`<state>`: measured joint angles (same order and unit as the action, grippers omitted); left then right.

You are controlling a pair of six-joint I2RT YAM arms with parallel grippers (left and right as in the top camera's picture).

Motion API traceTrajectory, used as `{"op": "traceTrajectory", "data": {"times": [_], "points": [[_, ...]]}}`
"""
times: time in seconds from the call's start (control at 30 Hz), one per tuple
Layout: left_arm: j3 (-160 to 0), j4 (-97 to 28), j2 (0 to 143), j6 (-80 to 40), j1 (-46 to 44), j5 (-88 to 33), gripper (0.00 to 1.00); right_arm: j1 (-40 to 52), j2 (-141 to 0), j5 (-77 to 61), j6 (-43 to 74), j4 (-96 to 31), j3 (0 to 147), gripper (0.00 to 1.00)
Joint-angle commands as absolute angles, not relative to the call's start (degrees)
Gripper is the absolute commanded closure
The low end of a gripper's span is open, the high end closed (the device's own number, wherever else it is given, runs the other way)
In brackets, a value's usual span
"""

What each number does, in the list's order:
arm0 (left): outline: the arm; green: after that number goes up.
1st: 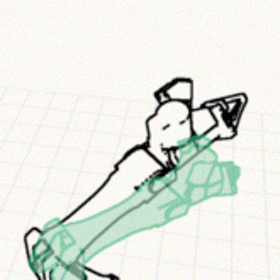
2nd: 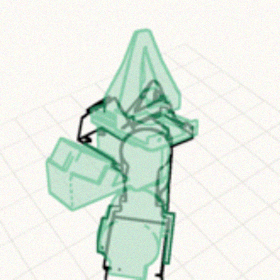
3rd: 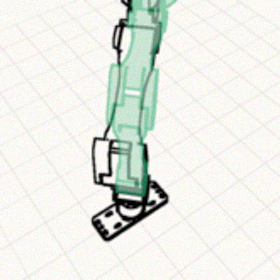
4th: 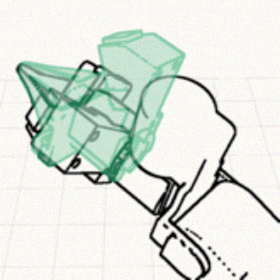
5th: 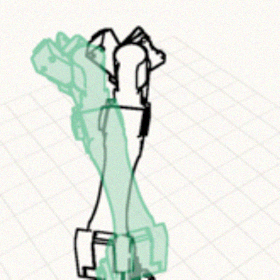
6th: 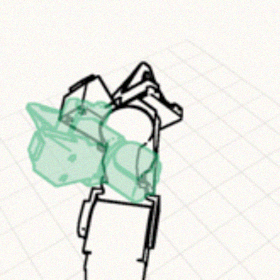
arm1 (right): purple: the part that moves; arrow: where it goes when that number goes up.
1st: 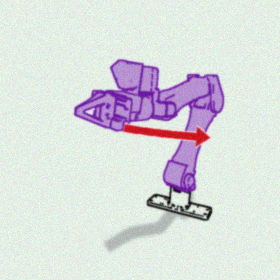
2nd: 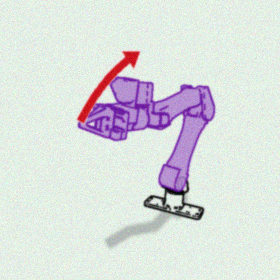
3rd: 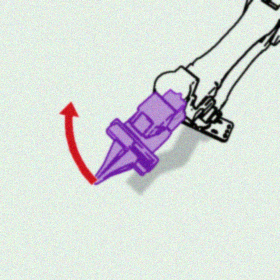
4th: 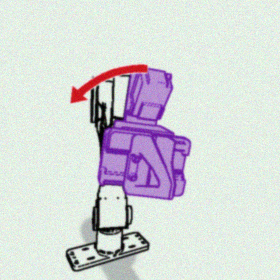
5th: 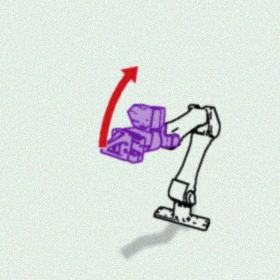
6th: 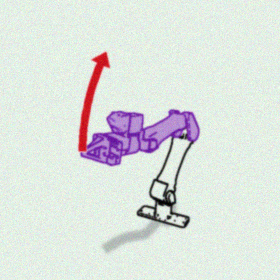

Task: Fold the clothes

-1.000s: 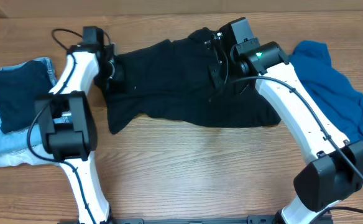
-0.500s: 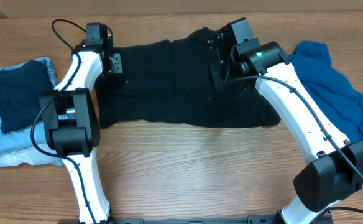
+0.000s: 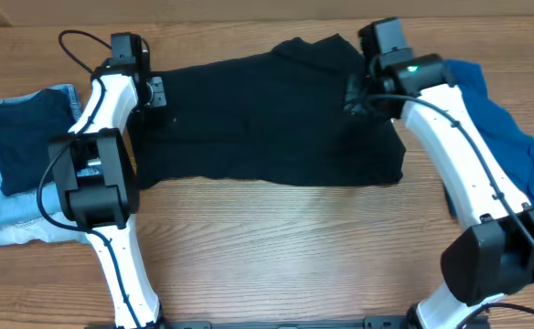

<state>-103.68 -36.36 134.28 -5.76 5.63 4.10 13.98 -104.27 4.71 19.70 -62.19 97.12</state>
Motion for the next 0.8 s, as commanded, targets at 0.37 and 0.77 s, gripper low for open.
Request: {"op": "traceTrajectory", "data": {"times": [0.37, 0.77], "points": [[-102.5, -36.73, 138.23, -1.67, 6.24, 5.54, 0.87, 8.16, -120.27, 1.43, 16.29, -59.88, 89.14, 0.57], [-102.52, -32.27, 138.23, 1.8, 6.55, 7.05, 0.86, 7.64, -123.57, 1.87, 16.08, -58.78, 85.56, 0.53]]}}
